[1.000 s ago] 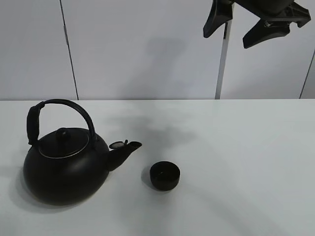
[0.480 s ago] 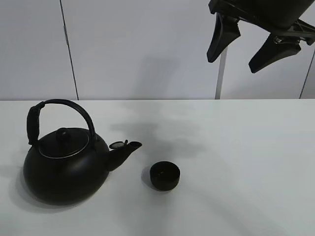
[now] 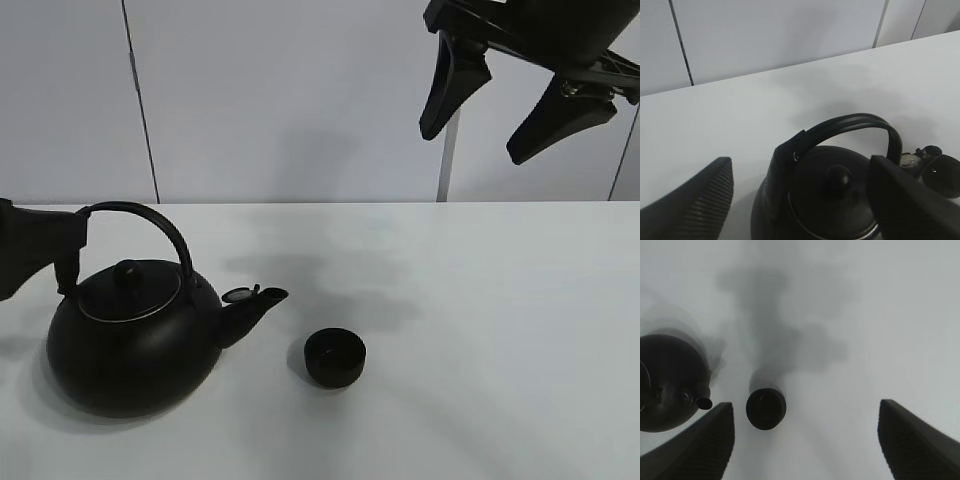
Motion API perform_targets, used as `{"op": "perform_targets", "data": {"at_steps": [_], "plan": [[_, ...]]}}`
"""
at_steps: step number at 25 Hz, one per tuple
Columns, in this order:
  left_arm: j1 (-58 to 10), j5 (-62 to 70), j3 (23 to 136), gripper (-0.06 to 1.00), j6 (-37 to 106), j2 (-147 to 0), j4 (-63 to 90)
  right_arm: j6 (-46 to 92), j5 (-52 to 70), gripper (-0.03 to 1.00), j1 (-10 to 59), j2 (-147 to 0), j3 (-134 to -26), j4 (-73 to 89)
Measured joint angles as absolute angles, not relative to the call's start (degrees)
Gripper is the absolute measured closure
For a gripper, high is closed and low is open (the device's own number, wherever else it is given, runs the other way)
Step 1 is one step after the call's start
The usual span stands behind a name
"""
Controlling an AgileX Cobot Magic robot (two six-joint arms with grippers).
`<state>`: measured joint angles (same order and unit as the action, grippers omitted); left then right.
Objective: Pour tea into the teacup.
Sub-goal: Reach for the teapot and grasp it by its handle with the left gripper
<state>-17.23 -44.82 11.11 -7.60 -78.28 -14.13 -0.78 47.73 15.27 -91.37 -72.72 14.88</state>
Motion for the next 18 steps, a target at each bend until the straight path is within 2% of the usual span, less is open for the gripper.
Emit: {"op": "perform_targets", "data": {"at_steps": [9,18], "plan": [[-17.2,-63.6,11.6,0.41,-1.0,-95.0,-10.3,-0.8,49.1,0.42,15.3,-91.4,-72.7,15.0],[-17.2,-65.4,13.9,0.41,0.6,-103.1,-5.4,-0.8,49.0,0.42,15.3,-91.4,-72.7,15.0]]}}
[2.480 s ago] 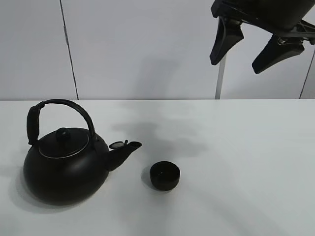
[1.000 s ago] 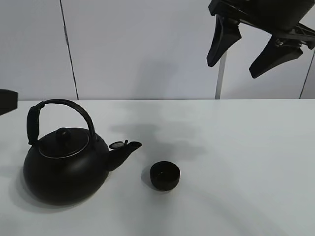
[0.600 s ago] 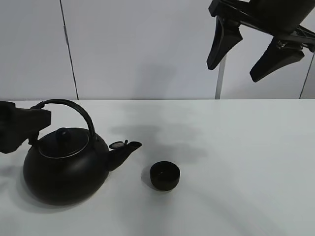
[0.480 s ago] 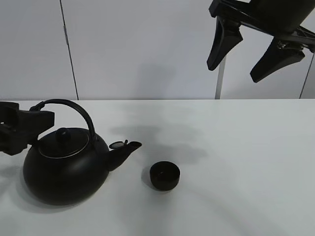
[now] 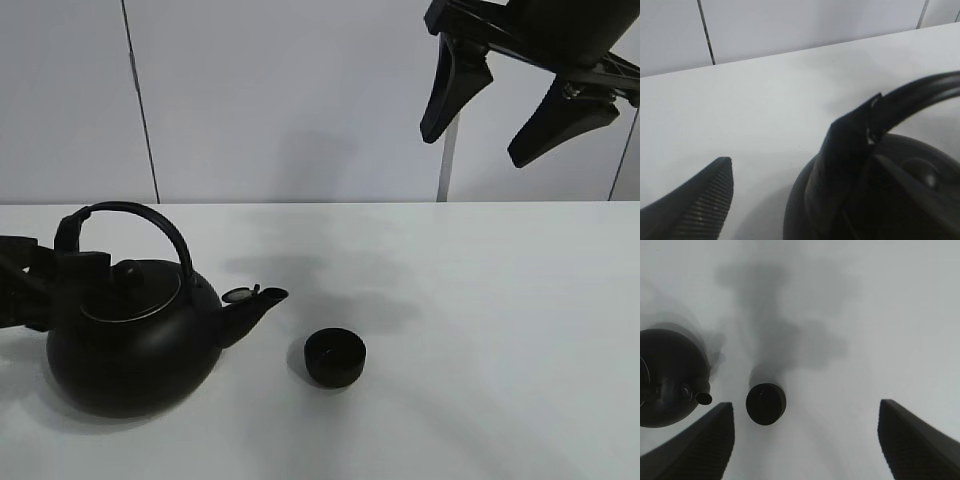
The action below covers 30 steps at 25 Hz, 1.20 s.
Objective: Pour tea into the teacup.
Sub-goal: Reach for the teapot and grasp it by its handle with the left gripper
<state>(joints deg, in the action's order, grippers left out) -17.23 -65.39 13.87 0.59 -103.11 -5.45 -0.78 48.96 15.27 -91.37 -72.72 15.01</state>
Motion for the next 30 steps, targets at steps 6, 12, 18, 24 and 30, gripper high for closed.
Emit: {"op": "perform_targets", "data": {"at_steps": [6,12,18,24,30], "plan": [[-17.2,-65.6,17.0,0.45,0.7,-103.2,-5.1,-0.8,48.9,0.42,15.3,-91.4,-72.7,15.0],[-17.2,-65.8,17.2,0.58,0.8,-103.2,-5.9,-0.8,48.8,0.42,15.3,-91.4,-72.7,15.0],[-17.1,-65.7,17.1,0.82,1.9,-103.2,-7.1,-0.8,48.0,0.42,15.3,-91.4,-72.7,15.0],[-16.9,-65.6,17.1,0.82,1.9,-103.2,-7.9,-0.8,45.1,0.42,15.3,-91.4,-72.7,15.1],[-16.9,-61.1,17.5,0.82,3.0,-100.0,-8.7,-0.8,45.0,0.42,15.3,-91.4,-72.7,15.2]]}}
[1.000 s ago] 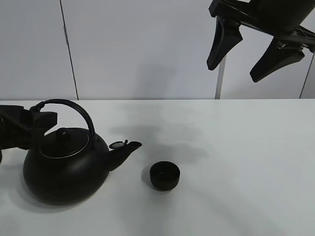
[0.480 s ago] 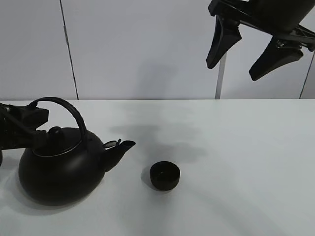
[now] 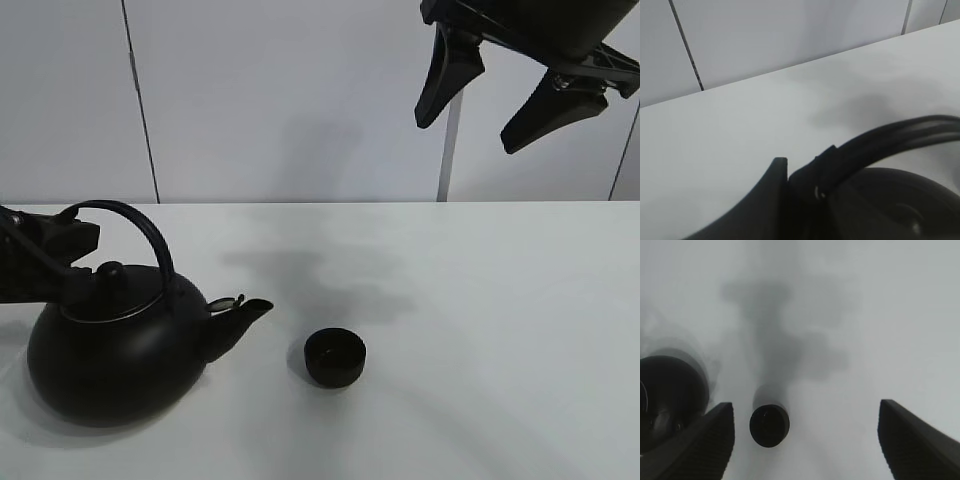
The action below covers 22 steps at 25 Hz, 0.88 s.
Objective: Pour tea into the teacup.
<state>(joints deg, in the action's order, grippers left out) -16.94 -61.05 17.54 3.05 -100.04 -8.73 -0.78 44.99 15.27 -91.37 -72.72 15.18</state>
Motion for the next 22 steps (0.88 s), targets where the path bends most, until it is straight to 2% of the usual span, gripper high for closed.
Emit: {"op": "perform_targets", "data": {"at_steps": [9,14,22], "plan": [[-17.5,-58.6,20.2,0.82,3.4,-92.4,-10.2,-0.8,45.5,0.42,15.3,-91.4,-72.7,15.2],[-22.0,-53.4,24.0,0.82,4.4,-90.8,-9.4,-0.8,47.1,0.42,15.3,-91.4,-72.7,15.2],[-30.4,-47.4,28.2,0.83,12.6,-90.8,1.8,-0.8,53.0,0.42,15.3,-91.4,-72.7,15.2]]}}
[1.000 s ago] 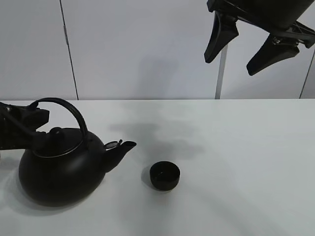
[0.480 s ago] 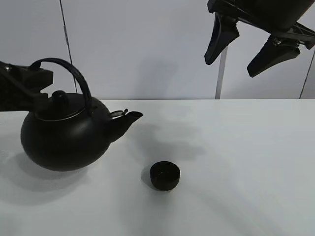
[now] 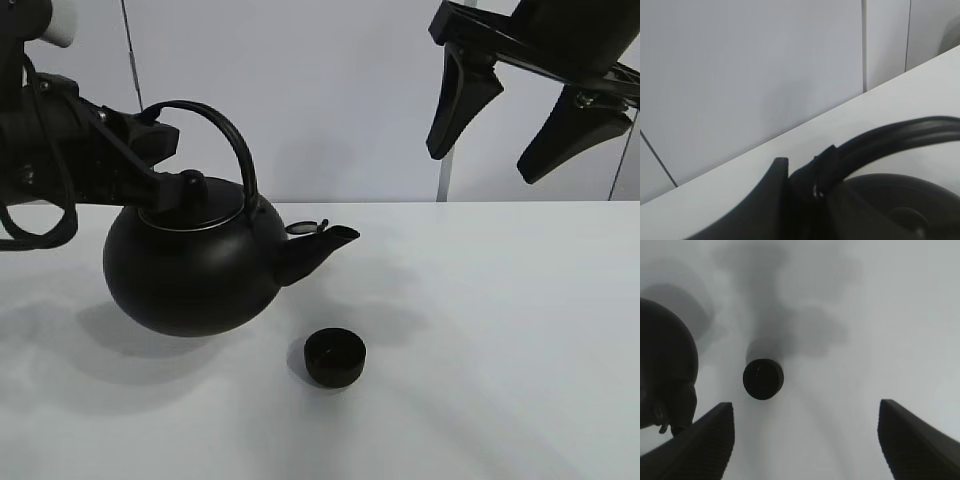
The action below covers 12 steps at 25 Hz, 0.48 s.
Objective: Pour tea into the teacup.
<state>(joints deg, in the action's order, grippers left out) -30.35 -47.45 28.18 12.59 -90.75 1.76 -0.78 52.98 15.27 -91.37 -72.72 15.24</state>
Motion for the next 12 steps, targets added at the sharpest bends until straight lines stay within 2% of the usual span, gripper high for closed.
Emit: {"op": "perform_targets", "data": {"at_steps": [12], "plan": [[-31.7,-46.9,28.5,0.83,17.3,-90.8,11.3,-0.7,54.4,0.42,15.3,-91.4,-72.7,9.5]]}}
